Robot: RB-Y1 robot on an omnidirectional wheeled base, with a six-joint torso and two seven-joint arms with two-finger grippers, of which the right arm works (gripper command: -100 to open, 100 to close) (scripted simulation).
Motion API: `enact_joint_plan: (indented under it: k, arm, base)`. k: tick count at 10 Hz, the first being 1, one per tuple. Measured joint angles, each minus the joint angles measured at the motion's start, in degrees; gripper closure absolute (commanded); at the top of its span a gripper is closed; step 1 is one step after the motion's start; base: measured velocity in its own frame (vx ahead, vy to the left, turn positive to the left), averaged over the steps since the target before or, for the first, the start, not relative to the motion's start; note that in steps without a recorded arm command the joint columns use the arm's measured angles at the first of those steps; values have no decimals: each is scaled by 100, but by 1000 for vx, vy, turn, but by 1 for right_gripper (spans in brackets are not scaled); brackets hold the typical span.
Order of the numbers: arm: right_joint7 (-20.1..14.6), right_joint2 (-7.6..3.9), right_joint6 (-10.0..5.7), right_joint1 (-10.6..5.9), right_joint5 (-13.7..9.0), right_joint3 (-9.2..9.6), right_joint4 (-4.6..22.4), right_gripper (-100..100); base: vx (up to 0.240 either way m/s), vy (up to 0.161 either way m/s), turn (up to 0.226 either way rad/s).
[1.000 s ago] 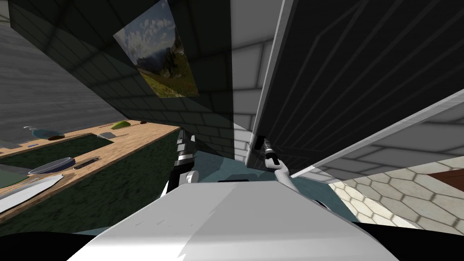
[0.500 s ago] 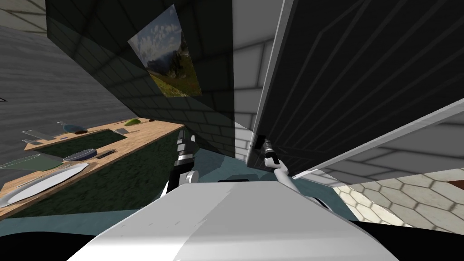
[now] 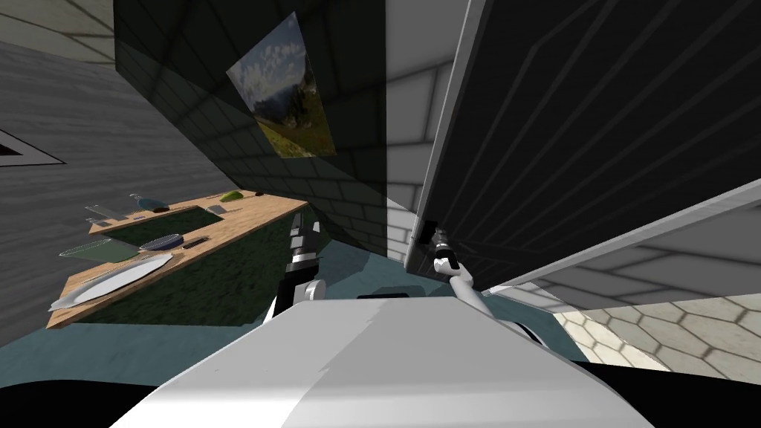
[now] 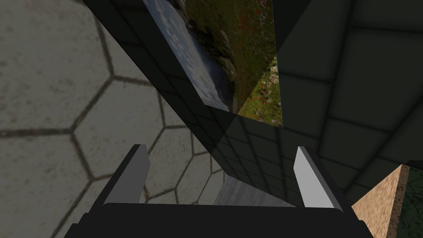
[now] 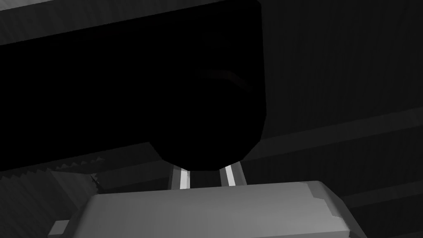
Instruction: Pull the door open
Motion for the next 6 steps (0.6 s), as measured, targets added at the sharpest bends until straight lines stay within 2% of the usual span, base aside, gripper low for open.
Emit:
enact_joint_plan:
  k: [1,2,4,5,6]
  arm:
    - [-150,9,-18,6,-163,4,11,100]
    - [-270,16,-18,-56,-242,14,79,100]
    - [-552,-27,-35,-99,-435,53,184,100]
    - [-728,-51,-118,-179,-549,85,360,-100]
    - [-848,-21,-140,-179,-648,62,364,-100]
  base:
    - [-74,-32,41]
    - [-76,-24,95]
    - [-60,-21,67]
    - [-61,-32,52]
    - [-86,0,123]
